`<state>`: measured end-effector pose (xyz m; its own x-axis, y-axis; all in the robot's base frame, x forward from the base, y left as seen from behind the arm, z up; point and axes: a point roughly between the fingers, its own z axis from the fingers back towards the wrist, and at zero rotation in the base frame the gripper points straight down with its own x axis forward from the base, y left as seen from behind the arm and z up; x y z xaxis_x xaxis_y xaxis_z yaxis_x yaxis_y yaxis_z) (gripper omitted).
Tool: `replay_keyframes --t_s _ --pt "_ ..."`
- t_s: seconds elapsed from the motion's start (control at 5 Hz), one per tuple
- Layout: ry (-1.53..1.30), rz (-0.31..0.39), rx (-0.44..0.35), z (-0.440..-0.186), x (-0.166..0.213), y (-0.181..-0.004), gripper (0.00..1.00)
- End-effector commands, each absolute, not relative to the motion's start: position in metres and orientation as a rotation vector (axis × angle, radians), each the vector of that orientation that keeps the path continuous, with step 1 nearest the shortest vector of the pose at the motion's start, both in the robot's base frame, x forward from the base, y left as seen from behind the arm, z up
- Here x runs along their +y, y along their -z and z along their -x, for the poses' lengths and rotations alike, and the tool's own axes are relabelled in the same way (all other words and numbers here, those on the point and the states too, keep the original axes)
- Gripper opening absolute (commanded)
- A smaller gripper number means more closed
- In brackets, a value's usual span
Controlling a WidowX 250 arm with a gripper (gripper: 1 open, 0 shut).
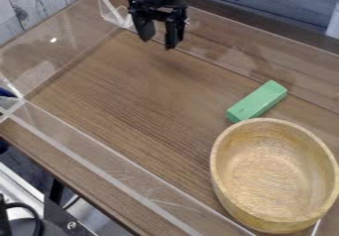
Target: Remove the green block from inside the brown bowl and put it on the table
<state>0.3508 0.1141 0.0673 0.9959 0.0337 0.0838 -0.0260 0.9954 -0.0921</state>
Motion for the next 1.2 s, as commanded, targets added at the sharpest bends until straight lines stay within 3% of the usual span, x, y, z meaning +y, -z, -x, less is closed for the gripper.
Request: replay_keyframes --t_s 0.0,1.0 --pt "0.000 0.069 -0.125 -0.362 0.110 -0.078 1.00" --pt "0.050 0.073 -0.109 -0.380 0.097 -0.058 1.00"
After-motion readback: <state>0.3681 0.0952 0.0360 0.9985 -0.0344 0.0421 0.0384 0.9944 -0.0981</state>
